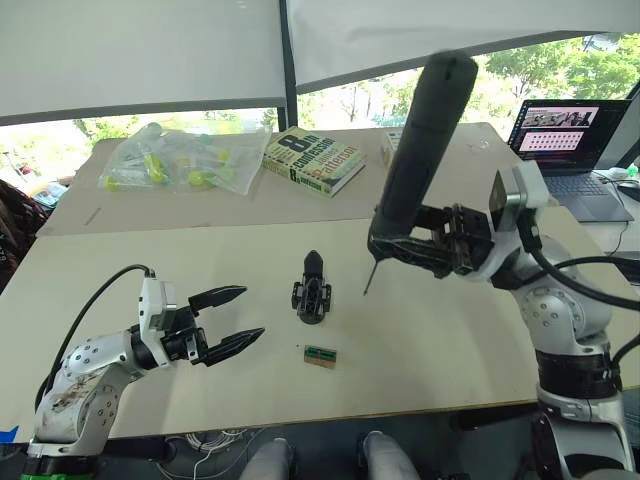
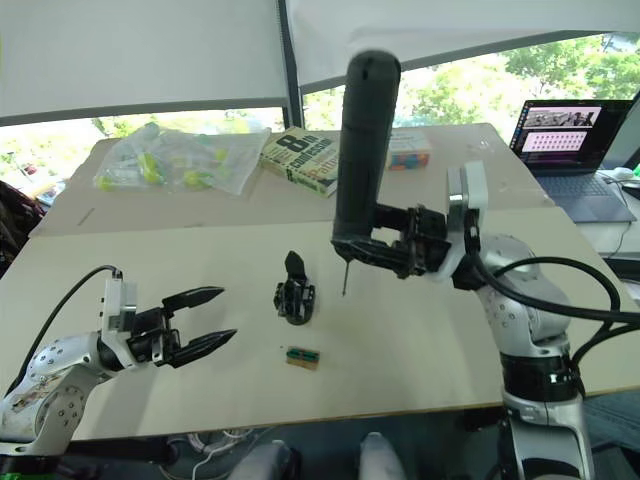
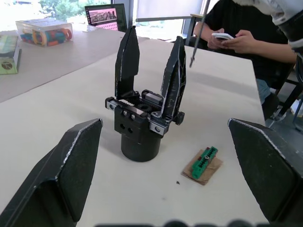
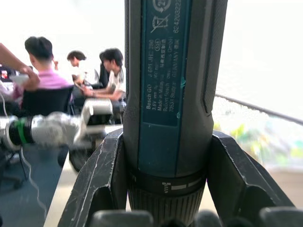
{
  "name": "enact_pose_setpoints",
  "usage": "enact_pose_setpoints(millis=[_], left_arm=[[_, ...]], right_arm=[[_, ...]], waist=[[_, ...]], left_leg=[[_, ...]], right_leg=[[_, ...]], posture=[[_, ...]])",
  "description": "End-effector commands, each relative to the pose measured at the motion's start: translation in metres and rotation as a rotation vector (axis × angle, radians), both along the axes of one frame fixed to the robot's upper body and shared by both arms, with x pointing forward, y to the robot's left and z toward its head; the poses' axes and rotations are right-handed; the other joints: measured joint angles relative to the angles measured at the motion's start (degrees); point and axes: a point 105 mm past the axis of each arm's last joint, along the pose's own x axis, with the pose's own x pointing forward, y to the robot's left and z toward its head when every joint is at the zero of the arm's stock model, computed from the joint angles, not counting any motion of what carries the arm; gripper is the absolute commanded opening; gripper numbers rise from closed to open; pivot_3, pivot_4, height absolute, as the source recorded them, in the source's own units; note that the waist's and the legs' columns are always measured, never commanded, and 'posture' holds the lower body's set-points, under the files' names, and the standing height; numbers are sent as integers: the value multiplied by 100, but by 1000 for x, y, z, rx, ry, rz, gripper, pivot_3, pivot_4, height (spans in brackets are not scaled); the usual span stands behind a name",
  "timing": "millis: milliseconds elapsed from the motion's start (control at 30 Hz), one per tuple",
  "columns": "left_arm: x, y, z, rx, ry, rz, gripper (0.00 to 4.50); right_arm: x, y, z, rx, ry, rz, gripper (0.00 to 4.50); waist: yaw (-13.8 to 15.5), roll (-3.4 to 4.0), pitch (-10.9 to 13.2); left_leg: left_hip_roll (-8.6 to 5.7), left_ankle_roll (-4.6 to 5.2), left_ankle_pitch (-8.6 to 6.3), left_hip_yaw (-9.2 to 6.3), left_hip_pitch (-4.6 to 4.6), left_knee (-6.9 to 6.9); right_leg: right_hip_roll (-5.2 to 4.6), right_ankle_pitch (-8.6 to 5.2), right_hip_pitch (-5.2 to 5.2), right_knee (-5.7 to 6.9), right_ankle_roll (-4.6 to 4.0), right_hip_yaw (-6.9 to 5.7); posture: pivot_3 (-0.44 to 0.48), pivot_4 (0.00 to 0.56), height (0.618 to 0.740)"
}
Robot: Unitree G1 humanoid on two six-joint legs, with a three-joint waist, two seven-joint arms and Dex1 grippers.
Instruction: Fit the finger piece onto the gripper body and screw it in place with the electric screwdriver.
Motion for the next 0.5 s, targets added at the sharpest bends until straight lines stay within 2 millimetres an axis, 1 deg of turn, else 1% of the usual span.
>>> enact_pose_setpoints(millis=[33,133,267,400,500], left_arm=[[4,-2,0,38,-31,-11,4500],[7,-5,1,40,-35,-22,4500],[7,-9,1,38,-40,-25,4500],[6,-13,-2,34,-35,-22,4500],[6,-18,-4,28,-32,-24,4500]], right_arm=[[-1,13,21,43,-45,47,1915],[2,23,28,54,-42,71,1915],[2,33,30,67,-35,95,1915],[0,39,27,68,-30,114,1915],[3,43,23,63,-32,110,1915]], waist=[[0,0,1],[1,0,1],[5,-1,1],[7,0,1],[7,0,1]], left_leg=[[-3,0,0,0,0,0],[-3,0,0,1,-2,0],[-2,-1,0,0,-9,0],[-3,-2,-1,0,-17,0],[-3,-2,-1,0,-25,0]], right_leg=[[-3,0,-1,0,0,1],[-2,2,-4,1,-2,1],[-2,2,-13,1,-2,1],[-5,2,-23,4,-3,2],[-4,3,-35,9,-4,2]], posture=[[0,150,737],[0,150,737],[0,150,737],[0,150,737],[0,150,737]])
